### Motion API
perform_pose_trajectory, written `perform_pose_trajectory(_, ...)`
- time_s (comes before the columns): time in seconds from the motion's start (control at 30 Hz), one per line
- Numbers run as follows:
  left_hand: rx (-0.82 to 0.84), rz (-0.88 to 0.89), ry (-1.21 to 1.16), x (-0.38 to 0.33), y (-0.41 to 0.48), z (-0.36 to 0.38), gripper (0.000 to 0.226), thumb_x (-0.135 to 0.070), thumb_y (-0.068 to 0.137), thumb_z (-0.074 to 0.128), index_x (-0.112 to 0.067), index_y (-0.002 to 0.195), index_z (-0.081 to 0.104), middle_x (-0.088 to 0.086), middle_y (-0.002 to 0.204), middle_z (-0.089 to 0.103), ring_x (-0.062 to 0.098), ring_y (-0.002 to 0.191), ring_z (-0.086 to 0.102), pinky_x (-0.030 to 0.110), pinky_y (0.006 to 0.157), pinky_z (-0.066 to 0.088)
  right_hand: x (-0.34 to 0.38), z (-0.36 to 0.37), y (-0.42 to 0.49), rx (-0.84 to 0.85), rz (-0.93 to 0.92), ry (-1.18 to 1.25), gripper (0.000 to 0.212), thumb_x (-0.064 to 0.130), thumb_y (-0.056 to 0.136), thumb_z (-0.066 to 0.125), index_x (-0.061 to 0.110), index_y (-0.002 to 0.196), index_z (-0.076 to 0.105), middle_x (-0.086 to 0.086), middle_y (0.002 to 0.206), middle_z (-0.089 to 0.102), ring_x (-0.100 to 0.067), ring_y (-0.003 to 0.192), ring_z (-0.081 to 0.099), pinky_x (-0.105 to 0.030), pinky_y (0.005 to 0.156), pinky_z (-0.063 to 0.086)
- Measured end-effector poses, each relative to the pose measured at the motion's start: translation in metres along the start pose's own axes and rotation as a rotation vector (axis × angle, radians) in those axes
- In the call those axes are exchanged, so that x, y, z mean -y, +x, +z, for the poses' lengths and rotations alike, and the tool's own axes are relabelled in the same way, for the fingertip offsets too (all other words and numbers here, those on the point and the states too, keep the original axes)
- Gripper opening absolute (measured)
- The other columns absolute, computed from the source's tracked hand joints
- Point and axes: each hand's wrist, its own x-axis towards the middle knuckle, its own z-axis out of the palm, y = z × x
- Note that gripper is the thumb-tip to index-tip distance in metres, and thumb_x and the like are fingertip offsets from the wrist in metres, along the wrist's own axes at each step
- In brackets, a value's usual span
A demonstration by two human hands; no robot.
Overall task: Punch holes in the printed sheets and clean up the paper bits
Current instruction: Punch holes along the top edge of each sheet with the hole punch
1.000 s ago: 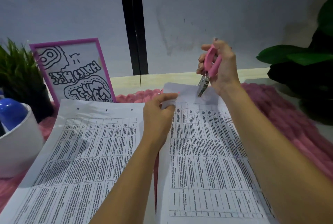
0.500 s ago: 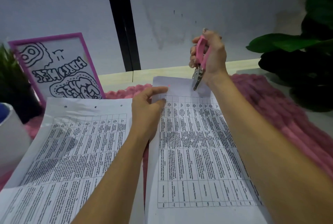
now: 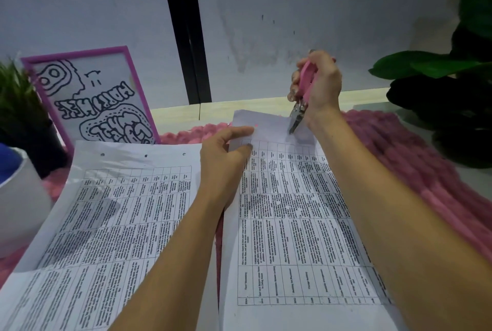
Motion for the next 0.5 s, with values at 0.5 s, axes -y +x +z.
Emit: perform_pose_trajectory(0.5,-0.019,-0.006,0.044,0.004,0.001,0.003,0.035,-0.013,0.070,0.068,-0.033,0.098,0.076,-0.005,0.106,0.073,0.025,0.102,0.070,0.049,0.089,0.056,0.019,-0.017,-0.008,0.303,0.053,-0.011,0.038,0.028,0.082,0.050,-0.002,0.105,0.058,-0.013,0.073,0.057,-0.021,0.055,0.049,-0.030,0.055,0.048)
